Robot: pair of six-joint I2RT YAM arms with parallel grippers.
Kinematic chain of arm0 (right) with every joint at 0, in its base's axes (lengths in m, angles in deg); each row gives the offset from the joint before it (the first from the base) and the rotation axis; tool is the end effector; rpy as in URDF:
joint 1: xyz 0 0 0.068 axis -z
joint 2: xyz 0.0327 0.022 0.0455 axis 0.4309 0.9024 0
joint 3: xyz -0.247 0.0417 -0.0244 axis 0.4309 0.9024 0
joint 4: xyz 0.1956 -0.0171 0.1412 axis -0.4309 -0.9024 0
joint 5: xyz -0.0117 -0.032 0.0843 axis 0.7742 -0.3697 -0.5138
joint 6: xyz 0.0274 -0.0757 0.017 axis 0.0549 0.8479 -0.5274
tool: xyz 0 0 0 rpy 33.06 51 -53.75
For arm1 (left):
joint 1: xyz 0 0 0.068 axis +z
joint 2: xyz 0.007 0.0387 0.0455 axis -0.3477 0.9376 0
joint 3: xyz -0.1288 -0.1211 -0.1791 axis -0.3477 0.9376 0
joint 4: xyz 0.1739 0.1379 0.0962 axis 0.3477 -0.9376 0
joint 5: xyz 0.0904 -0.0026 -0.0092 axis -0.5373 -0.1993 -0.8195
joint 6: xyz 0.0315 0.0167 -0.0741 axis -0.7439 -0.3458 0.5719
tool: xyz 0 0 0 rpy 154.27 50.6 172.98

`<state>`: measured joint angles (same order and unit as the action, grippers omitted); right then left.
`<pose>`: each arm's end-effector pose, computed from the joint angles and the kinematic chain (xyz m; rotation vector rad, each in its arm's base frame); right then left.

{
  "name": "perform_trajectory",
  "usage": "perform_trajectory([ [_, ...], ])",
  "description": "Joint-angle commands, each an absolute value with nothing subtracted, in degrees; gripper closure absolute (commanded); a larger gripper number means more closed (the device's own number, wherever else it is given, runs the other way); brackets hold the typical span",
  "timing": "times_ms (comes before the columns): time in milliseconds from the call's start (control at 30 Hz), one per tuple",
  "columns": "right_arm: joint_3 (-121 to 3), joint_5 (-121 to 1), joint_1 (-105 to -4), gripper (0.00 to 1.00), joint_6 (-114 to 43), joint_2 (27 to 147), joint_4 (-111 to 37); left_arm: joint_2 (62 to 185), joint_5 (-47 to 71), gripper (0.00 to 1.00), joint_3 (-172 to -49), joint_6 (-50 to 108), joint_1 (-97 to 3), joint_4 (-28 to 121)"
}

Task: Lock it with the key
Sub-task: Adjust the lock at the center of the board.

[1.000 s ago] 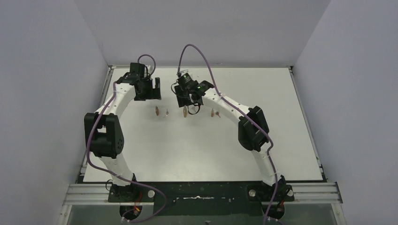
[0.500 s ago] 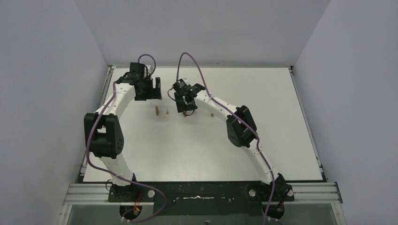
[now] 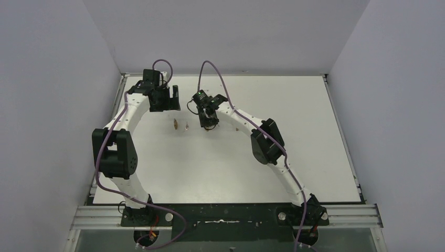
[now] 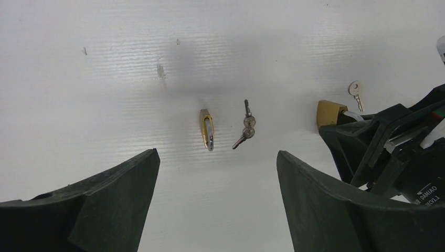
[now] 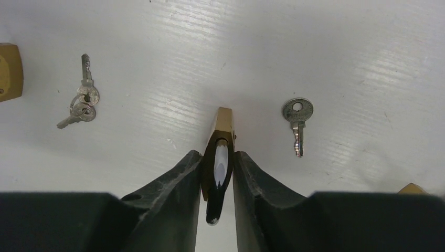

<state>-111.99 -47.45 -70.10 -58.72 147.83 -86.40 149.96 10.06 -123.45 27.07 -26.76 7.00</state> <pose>0.3661 0.3528 0.1395 -0.3228 2.6852 0.3032 0.3842 -0.0510 0.2239 -0.0361 2.5318 -0.2541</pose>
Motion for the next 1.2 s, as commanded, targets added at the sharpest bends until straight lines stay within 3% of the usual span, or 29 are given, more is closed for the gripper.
perform_trajectory([
  [0, -115.5, -47.1, -69.4, 0.77, -59.5, 149.2, -86.6, 147.0, 11.4, 0.20, -125.8, 27.1, -26.0, 8.3],
  [133, -117.2, -47.3, -69.3, 0.87, -59.7, 150.5, -87.3, 147.1, 11.7, 0.20, -125.8, 27.1, -25.8, 8.2],
  [300, -119.7, -45.8, -69.3, 0.91, -60.3, 151.8, -88.8, 147.1, 11.8, 0.20, -125.9, 27.0, -25.6, 8.1],
  [733, -121.1, -41.1, -69.2, 0.91, -60.4, 152.1, -91.5, 147.5, 13.0, 0.20, -126.3, 27.2, -25.1, 8.1],
  [1167, -119.1, -42.8, -69.3, 0.64, -61.5, 147.4, -88.0, 147.4, 13.3, 0.20, -126.1, 27.4, -25.0, 8.2],
])
